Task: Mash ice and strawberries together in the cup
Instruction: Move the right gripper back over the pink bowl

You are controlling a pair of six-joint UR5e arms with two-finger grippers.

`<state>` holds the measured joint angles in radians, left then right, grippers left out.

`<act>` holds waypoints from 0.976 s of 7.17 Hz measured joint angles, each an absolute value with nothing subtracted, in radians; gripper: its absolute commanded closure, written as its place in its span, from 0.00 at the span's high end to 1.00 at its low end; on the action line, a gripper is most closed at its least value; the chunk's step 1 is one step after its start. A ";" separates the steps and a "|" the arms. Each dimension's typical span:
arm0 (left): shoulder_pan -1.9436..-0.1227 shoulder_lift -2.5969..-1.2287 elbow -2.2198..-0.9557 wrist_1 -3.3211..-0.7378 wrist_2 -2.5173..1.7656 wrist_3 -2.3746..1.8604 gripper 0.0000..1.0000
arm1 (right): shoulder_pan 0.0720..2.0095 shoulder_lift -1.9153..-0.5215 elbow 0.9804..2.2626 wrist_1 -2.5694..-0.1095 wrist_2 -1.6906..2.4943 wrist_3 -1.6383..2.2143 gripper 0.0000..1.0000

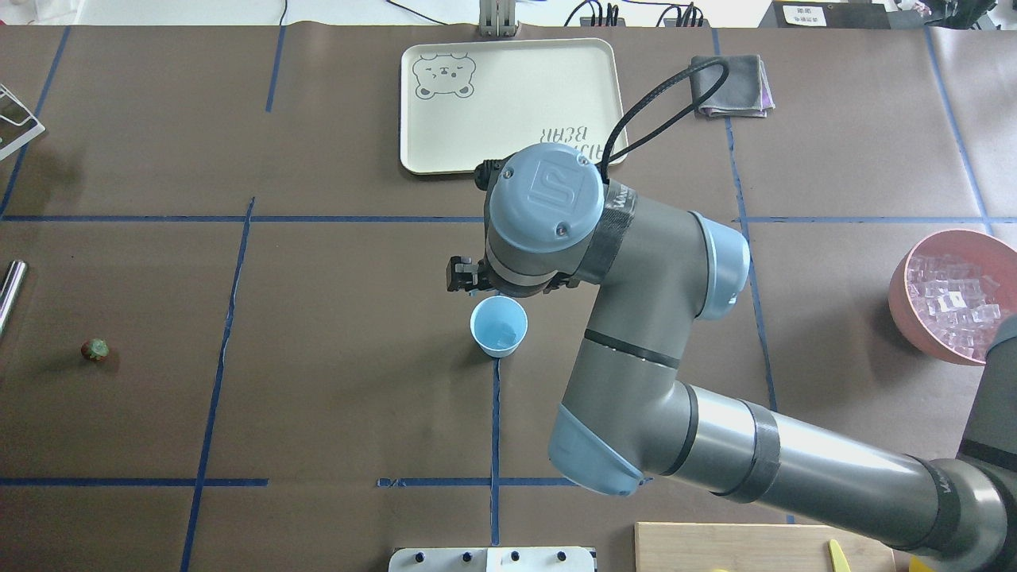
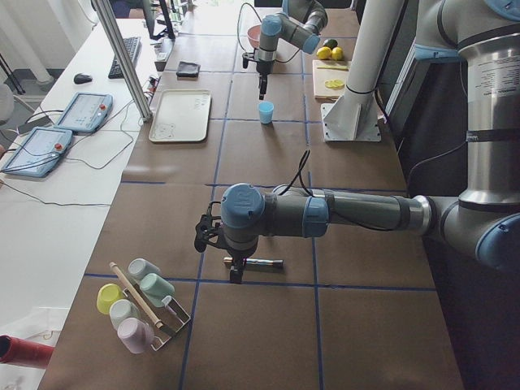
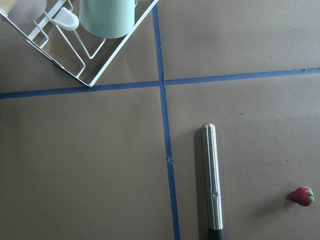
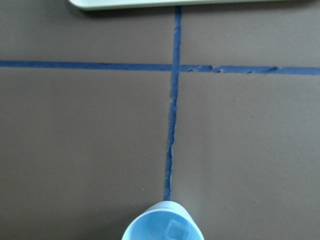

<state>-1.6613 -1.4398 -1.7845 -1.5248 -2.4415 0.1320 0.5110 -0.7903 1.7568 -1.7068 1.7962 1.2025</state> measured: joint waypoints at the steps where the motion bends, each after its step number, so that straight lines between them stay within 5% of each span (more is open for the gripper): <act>1: -1.661 -1.441 -1.786 -1.525 -2.441 0.132 1.00 | 0.553 -0.816 1.812 -1.763 1.812 1.196 1.00; 7: -1.661 -1.440 -1.818 -1.523 -2.441 0.115 1.00 | 0.860 -1.318 2.214 -1.766 2.022 0.910 1.00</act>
<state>-1.6613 -1.4396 -1.8175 -1.5233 -2.4410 0.1147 0.8601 -1.3182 2.2143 -1.7664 2.0220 0.9103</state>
